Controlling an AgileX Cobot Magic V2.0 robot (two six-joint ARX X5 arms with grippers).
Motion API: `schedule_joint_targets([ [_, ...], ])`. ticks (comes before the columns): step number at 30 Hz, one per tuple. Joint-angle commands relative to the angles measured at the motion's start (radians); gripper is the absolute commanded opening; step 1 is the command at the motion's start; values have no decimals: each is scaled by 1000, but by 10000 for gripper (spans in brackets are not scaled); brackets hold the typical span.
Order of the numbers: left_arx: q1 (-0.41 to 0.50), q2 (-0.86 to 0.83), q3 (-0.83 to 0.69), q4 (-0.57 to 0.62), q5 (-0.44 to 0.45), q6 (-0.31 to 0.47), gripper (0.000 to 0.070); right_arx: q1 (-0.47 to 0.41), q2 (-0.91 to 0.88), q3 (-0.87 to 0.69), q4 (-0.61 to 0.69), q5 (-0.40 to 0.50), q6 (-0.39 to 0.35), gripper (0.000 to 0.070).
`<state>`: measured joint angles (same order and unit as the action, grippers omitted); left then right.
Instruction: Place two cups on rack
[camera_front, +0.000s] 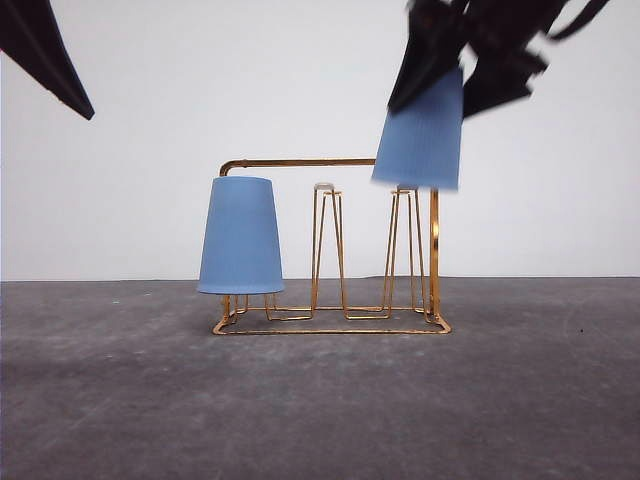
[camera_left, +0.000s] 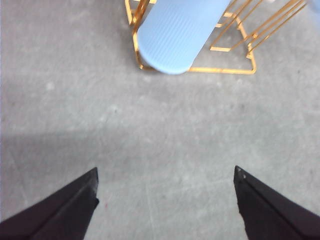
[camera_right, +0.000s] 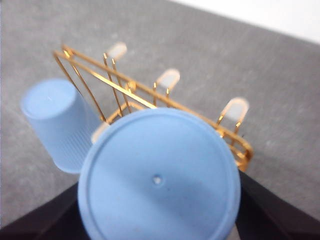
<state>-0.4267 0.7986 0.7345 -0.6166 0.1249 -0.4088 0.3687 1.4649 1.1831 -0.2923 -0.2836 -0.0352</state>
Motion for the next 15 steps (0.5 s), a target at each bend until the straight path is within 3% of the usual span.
schedule_joint_targets([
  [1, -5, 5, 7, 16, -6, 3, 498, 7, 51, 19, 20, 4, -26, 312],
  [6, -5, 5, 7, 17, -24, 3, 498, 8, 166, 19, 34, 4, -37, 342],
  [13, -5, 5, 7, 16, -24, 3, 499, 9, 211, 23, 14, 4, -31, 604],
  [15, -5, 5, 7, 13, -25, 4, 499, 8, 192, 36, -20, 4, -27, 638],
])
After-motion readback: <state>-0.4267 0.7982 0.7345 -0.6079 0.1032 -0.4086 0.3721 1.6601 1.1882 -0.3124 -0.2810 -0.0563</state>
